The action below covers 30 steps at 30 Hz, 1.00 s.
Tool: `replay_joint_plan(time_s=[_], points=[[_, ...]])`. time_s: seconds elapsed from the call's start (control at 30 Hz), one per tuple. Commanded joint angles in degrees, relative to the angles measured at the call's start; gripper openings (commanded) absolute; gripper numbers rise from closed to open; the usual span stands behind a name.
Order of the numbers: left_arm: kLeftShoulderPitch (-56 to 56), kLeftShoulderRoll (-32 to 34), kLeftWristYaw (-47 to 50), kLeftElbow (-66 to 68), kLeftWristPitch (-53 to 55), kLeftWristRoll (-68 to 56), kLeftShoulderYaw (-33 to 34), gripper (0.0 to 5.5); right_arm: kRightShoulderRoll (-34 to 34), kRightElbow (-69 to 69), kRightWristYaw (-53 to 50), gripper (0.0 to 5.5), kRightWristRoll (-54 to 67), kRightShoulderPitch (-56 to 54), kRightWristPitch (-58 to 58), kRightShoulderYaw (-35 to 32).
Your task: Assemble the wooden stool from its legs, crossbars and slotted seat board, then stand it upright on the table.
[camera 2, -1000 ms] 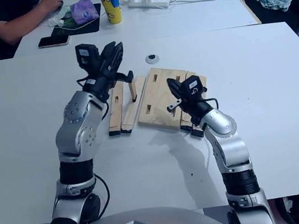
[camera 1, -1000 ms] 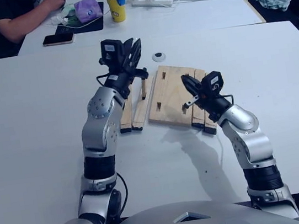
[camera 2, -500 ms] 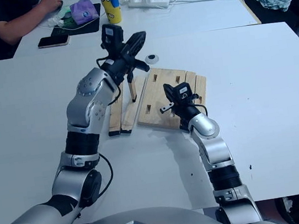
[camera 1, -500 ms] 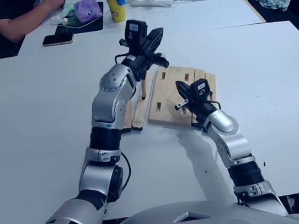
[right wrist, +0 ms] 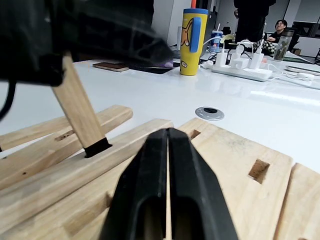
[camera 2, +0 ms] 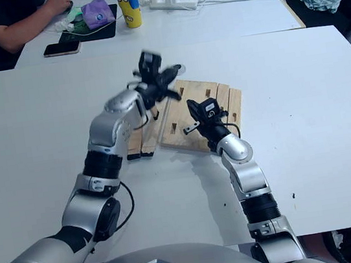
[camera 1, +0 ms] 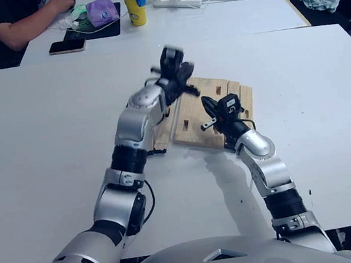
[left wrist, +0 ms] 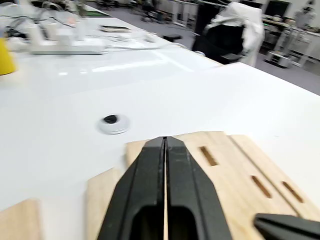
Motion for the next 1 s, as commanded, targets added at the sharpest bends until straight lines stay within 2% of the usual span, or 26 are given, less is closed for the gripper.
replay_joint_plan(time_s=[0.03,0.37,0.5,0.7,1.0], points=[[1.03,-1.02,-0.54,-2.86,-1.66,-0.37,-0.01,0.02,-0.25,-0.75,-0.50,0.00,-0.83,0.28,1.29,0.35],[-1.33,-4.69,-1.38,-15.09,-10.38,-1.08,-1.21,0.02,-0.14,0.35,-0.22,0.00,-1.41,-0.07,1.35,0.70],[-1.55,-2.04,0.98,-16.81,-11.48,0.52,1.17,0.02,-0.19,1.08,-0.19,0.00,-1.45,-0.47,1.13,0.64],[0.04,2.44,-0.41,-15.25,-11.04,0.15,3.59,0.02,-0.15,1.80,-0.23,0.00,-1.52,-0.96,0.90,0.63],[1.18,3.01,-0.90,-14.83,-10.89,-0.09,3.16,0.02,-0.19,2.06,0.09,0.00,-1.58,-0.95,0.88,1.10]])
